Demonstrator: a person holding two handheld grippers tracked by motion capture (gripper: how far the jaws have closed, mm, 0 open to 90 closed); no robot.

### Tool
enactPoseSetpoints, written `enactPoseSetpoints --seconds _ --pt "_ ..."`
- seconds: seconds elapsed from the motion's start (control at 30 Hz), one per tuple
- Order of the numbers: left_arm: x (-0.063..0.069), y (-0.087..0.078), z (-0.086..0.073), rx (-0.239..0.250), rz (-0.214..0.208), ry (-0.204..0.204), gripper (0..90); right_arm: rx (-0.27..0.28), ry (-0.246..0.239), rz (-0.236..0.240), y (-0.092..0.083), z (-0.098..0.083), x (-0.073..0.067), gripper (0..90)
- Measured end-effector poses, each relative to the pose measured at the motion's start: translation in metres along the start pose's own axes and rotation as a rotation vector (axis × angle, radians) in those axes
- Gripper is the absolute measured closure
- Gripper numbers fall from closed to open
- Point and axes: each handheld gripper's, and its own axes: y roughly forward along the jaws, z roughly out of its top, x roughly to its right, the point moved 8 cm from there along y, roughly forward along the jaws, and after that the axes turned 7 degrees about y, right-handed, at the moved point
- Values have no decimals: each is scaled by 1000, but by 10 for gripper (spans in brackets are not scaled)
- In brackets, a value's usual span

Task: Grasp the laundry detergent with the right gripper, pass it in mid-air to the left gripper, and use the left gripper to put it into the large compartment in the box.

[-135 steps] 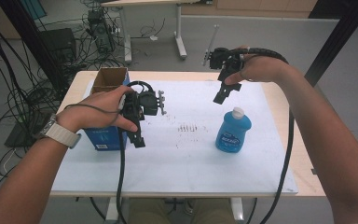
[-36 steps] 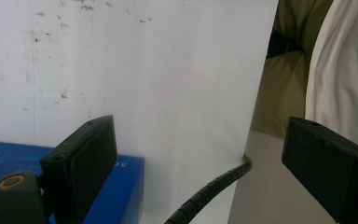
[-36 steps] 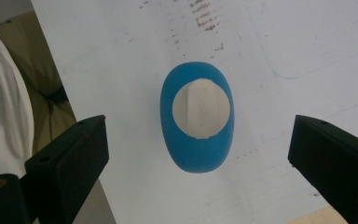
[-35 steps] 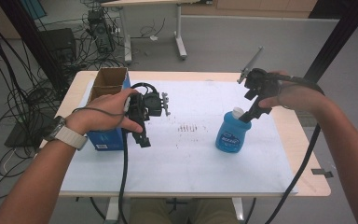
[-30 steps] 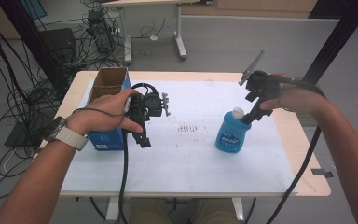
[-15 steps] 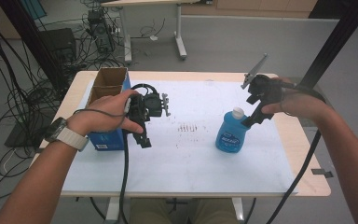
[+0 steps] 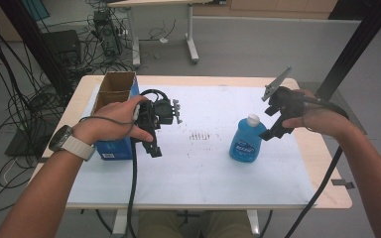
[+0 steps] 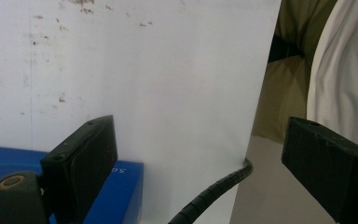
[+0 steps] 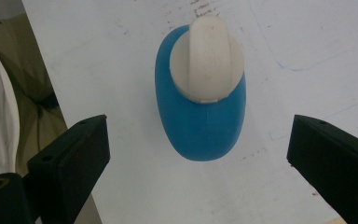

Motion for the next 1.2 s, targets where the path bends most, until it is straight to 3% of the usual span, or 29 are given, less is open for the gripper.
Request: enactPoseSetpoints --seconds 0.57,1.2 --pt "-2 3 3 10 3 -1 107 56 28 8 15 -17 3 56" --pt "-2 6 3 9 -5 -6 108 86 20 12 25 -19 6 59"
